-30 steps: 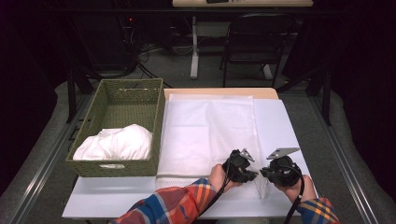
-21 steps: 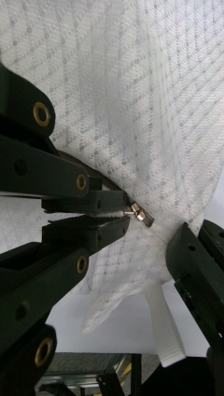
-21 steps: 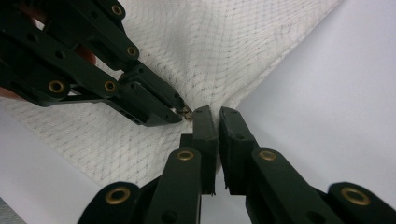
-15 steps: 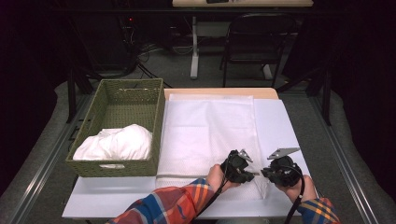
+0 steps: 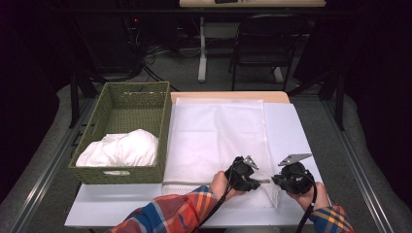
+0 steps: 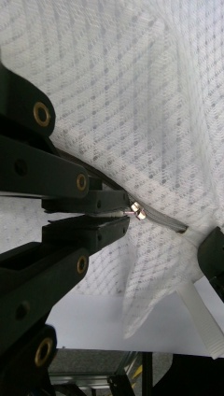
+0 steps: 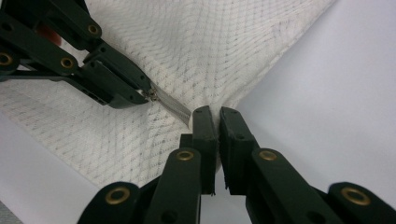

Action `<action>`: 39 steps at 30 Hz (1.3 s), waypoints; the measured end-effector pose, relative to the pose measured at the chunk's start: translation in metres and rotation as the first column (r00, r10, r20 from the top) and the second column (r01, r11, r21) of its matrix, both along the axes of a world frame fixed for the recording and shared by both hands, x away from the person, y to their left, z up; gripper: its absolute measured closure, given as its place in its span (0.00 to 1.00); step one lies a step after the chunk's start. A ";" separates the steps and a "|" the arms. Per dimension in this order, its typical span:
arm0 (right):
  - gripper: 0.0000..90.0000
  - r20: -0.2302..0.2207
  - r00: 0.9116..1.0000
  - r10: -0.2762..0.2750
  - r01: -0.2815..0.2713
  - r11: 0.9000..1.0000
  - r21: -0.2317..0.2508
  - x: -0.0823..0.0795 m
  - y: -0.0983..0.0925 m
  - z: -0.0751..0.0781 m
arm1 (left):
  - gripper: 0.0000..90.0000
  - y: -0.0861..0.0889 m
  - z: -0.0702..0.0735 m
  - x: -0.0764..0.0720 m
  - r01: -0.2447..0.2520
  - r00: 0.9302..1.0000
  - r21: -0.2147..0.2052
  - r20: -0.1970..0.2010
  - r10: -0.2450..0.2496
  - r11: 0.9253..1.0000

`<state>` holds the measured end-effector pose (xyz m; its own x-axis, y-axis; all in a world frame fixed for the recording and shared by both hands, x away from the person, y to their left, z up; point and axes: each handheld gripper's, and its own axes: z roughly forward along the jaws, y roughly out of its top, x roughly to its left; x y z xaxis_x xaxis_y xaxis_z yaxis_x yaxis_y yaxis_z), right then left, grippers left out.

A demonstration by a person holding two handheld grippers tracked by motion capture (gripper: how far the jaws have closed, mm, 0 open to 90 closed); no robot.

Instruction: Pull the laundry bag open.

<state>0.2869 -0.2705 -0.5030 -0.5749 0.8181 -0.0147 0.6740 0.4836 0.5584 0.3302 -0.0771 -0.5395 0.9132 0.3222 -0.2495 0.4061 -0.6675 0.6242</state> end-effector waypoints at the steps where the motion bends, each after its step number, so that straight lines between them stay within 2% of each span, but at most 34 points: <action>1: 0.95 0.000 1.000 0.000 0.000 1.000 0.000 0.000 0.000 0.000 | 0.96 0.001 0.000 0.000 -0.001 1.000 0.002 0.000 0.001 1.000; 12: 0.95 -0.004 1.000 -0.004 0.004 1.000 -0.003 0.000 0.000 0.000 | 0.96 0.013 0.002 0.000 0.001 1.000 0.025 -0.001 -0.001 1.000; 20: 0.95 -0.005 1.000 -0.003 0.003 1.000 -0.004 0.000 0.000 -0.001 | 0.96 0.020 0.002 -0.002 -0.008 1.000 0.019 -0.011 0.008 1.000; 27: 0.95 -0.008 1.000 -0.003 0.003 1.000 -0.005 0.000 0.000 0.000 | 0.96 0.026 0.004 -0.002 0.004 1.000 0.023 -0.015 -0.003 1.000; 29: 0.95 -0.007 1.000 -0.004 0.004 1.000 -0.007 0.000 0.000 -0.001 | 0.96 0.027 0.004 -0.002 0.002 1.000 0.035 -0.008 -0.001 0.999; 39: 0.95 -0.008 1.000 -0.006 0.006 1.000 -0.011 0.001 -0.001 -0.001 | 0.96 0.041 0.004 -0.003 -0.013 1.000 0.043 -0.019 0.014 0.999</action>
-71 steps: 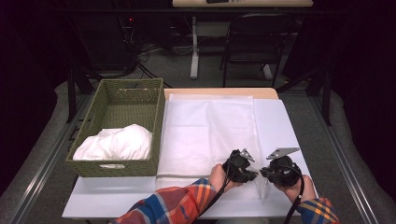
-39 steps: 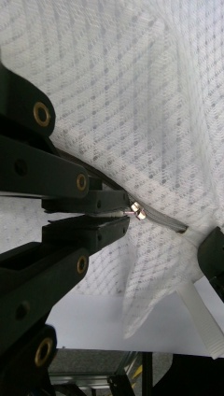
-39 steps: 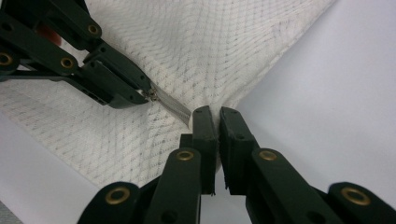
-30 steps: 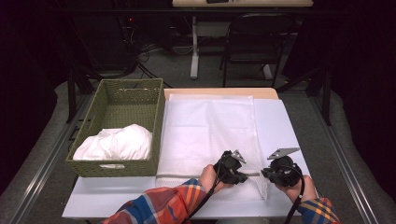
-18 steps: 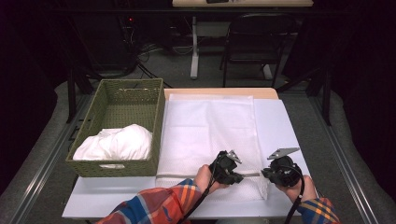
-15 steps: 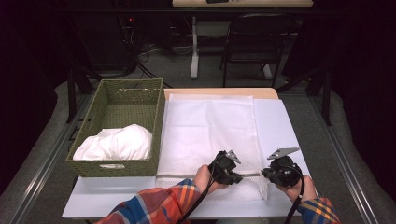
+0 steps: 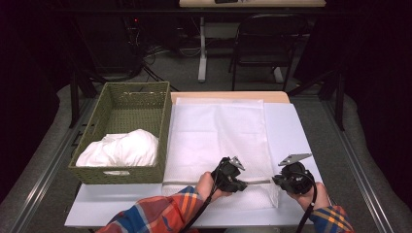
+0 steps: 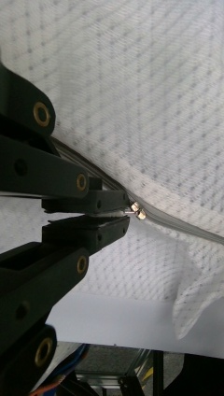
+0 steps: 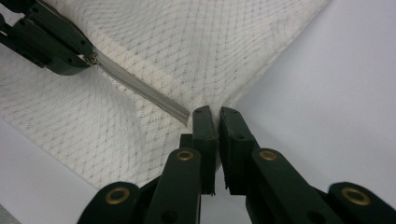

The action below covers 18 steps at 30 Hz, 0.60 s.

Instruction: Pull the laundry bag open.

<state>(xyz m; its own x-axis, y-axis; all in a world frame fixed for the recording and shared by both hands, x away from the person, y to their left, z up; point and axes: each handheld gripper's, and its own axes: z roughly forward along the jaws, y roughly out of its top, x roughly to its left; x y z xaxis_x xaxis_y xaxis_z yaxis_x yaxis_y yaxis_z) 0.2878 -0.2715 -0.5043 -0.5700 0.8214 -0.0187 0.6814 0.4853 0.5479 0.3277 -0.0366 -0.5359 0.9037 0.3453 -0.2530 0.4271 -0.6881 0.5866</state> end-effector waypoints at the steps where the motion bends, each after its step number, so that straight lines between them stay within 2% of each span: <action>1: 0.95 -0.003 1.000 -0.002 0.002 1.000 0.002 0.000 0.000 0.000 | 0.96 0.004 0.000 0.000 -0.006 1.000 0.004 -0.005 0.006 1.000; 7: 0.95 -0.007 1.000 -0.007 0.007 1.000 -0.002 0.000 0.000 0.000 | 0.96 0.012 -0.001 0.000 -0.010 1.000 -0.003 -0.011 0.010 1.000; 18: 0.95 -0.013 1.000 -0.012 0.012 1.000 -0.007 0.001 -0.001 -0.001 | 0.96 0.030 0.000 0.001 -0.034 0.999 0.010 -0.008 0.034 0.999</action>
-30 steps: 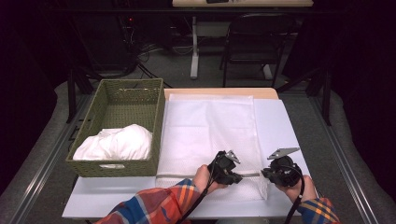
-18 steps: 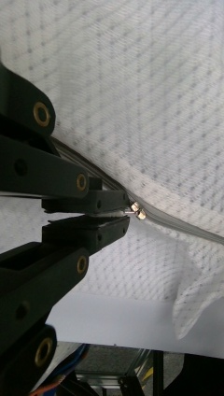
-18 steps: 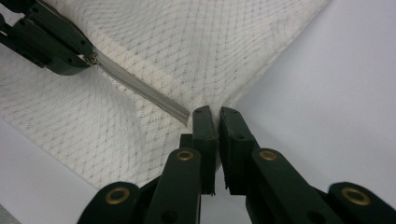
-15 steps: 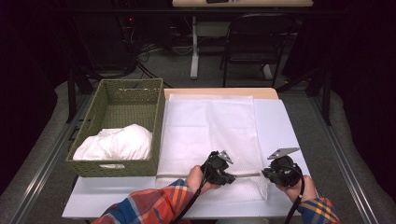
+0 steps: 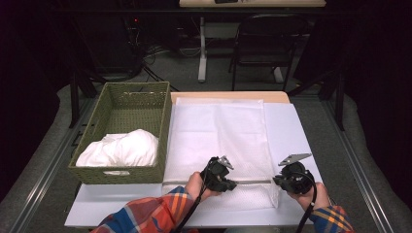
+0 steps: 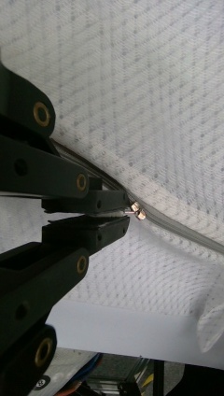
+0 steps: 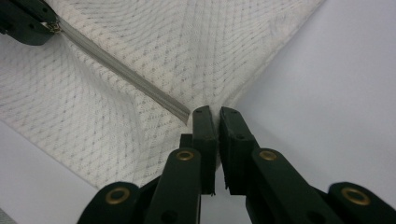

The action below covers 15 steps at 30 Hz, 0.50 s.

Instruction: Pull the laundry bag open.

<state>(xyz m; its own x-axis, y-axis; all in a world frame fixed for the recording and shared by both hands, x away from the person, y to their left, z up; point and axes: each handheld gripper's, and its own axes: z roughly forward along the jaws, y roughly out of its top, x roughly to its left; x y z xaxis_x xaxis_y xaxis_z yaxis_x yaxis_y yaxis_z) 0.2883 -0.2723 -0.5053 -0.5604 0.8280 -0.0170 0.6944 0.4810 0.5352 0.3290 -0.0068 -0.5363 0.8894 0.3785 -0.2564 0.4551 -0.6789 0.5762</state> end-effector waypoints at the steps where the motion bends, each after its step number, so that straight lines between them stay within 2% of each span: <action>1: 0.95 0.000 1.000 -0.002 0.002 1.000 -0.001 0.000 0.000 0.000 | 0.96 0.001 0.000 0.000 -0.002 1.000 -0.002 -0.005 0.002 1.000; 15: 0.95 -0.004 1.000 -0.005 0.005 1.000 -0.003 0.000 0.000 -0.001 | 0.96 0.025 -0.001 -0.003 -0.025 1.000 0.005 -0.019 0.025 1.000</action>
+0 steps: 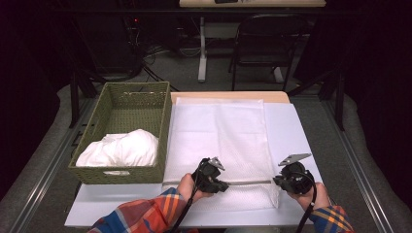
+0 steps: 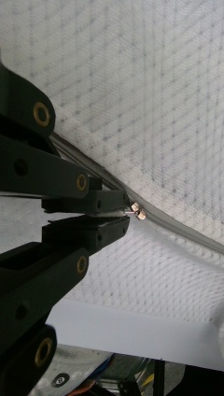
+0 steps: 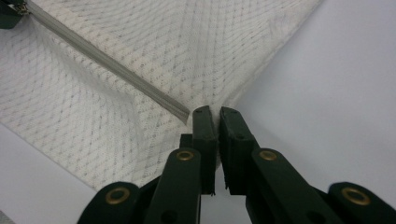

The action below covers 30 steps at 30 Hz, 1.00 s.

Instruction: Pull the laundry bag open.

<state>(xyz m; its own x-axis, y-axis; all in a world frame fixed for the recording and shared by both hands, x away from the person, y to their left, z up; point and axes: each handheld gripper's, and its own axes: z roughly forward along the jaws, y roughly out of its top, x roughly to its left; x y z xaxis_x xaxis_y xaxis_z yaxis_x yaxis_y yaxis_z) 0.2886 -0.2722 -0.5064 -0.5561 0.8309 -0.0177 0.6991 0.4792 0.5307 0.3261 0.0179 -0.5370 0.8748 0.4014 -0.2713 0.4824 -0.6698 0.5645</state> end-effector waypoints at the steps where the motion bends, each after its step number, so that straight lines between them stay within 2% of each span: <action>1: 0.95 0.000 1.000 0.000 0.000 1.000 0.000 0.000 0.000 0.000 | 0.96 0.000 0.000 0.000 0.000 1.000 0.000 0.000 0.000 1.000; 19: 0.95 0.001 1.000 -0.004 0.004 1.000 -0.008 0.001 -0.001 -0.001 | 0.96 0.039 0.003 -0.003 -0.056 0.998 0.023 -0.001 0.056 0.998; 20: 0.95 -0.005 1.000 -0.003 0.003 1.000 -0.009 0.001 -0.001 -0.001 | 0.96 0.045 0.003 -0.003 -0.062 0.998 0.007 -0.011 0.063 0.998; 22: 0.95 -0.003 1.000 -0.002 0.001 1.000 -0.014 0.001 -0.001 -0.001 | 0.96 0.050 0.004 -0.003 -0.068 0.998 0.016 0.001 0.068 0.998; 30: 0.95 -0.004 1.000 -0.009 0.009 1.000 -0.012 0.001 -0.001 -0.001 | 0.96 0.064 0.007 -0.005 -0.091 0.996 0.013 -0.008 0.091 0.996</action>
